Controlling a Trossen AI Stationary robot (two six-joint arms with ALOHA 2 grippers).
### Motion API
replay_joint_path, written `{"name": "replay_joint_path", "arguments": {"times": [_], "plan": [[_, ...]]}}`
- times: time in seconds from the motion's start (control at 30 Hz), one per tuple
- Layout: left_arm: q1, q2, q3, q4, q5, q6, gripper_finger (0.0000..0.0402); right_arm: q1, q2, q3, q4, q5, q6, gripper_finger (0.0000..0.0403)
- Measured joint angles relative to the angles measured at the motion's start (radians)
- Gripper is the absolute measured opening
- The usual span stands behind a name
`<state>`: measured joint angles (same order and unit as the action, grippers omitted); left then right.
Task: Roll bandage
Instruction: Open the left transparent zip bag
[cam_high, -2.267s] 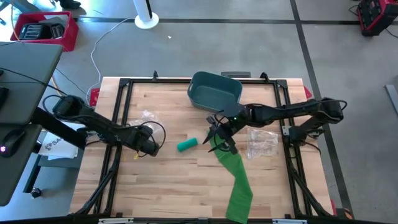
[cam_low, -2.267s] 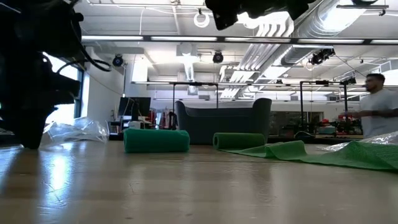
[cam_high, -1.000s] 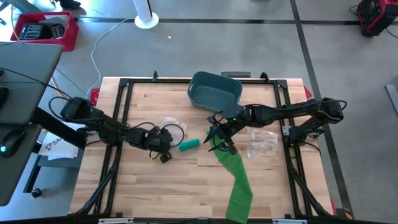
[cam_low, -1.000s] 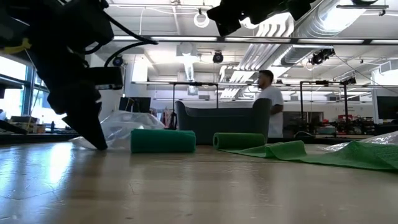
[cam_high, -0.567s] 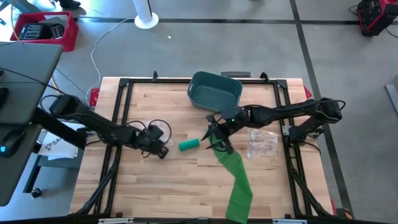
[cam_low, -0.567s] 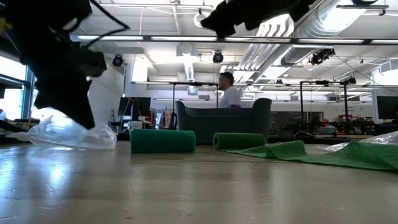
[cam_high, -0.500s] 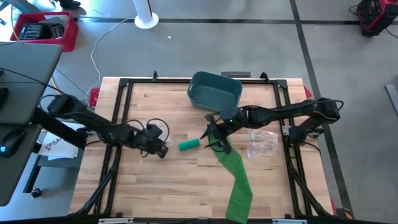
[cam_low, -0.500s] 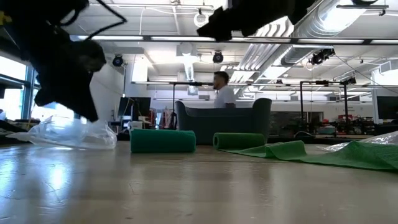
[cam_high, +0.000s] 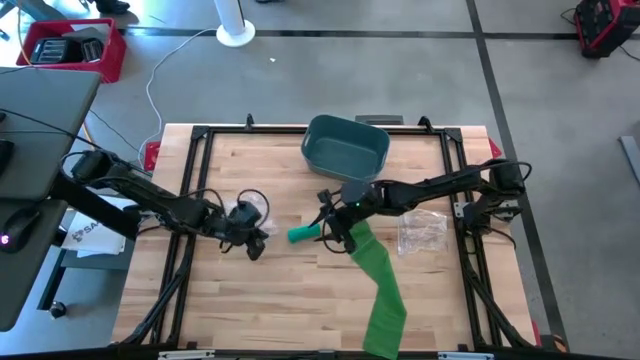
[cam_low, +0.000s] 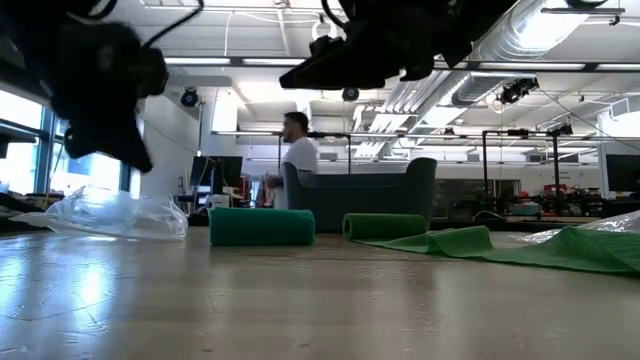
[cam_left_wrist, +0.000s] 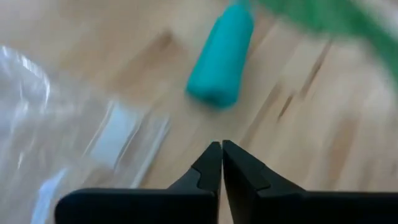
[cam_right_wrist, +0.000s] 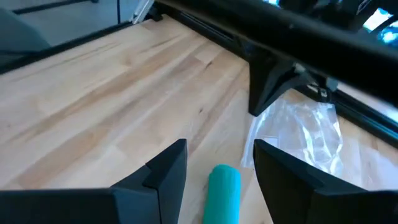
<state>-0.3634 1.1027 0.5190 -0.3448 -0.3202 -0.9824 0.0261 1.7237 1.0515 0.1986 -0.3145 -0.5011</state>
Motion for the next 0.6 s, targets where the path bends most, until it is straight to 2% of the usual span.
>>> {"name": "replay_joint_path", "arguments": {"times": [0.13, 0.37, 0.5, 0.6], "plan": [[0.000, 0.052, 0.000, -0.129, 0.080, 0.050, 0.0061, 0.000, 0.000, 0.000, 0.001, -0.001, 0.007, 0.0176], [-0.010, 0.176, 0.000, -0.245, 0.022, 0.104, 0.0141, 0.000, 0.000, 0.000, -0.005, -0.002, 0.007, 0.0176], [-0.011, 0.270, 0.007, -0.237, 0.019, 0.124, 0.0141, 0.000, 0.000, 0.000, -0.022, -0.002, 0.007, 0.0176], [-0.014, 0.315, 0.015, -0.231, 0.016, 0.116, 0.0107, 0.000, 0.000, 0.000, -0.022, -0.002, 0.007, 0.0176]]}}
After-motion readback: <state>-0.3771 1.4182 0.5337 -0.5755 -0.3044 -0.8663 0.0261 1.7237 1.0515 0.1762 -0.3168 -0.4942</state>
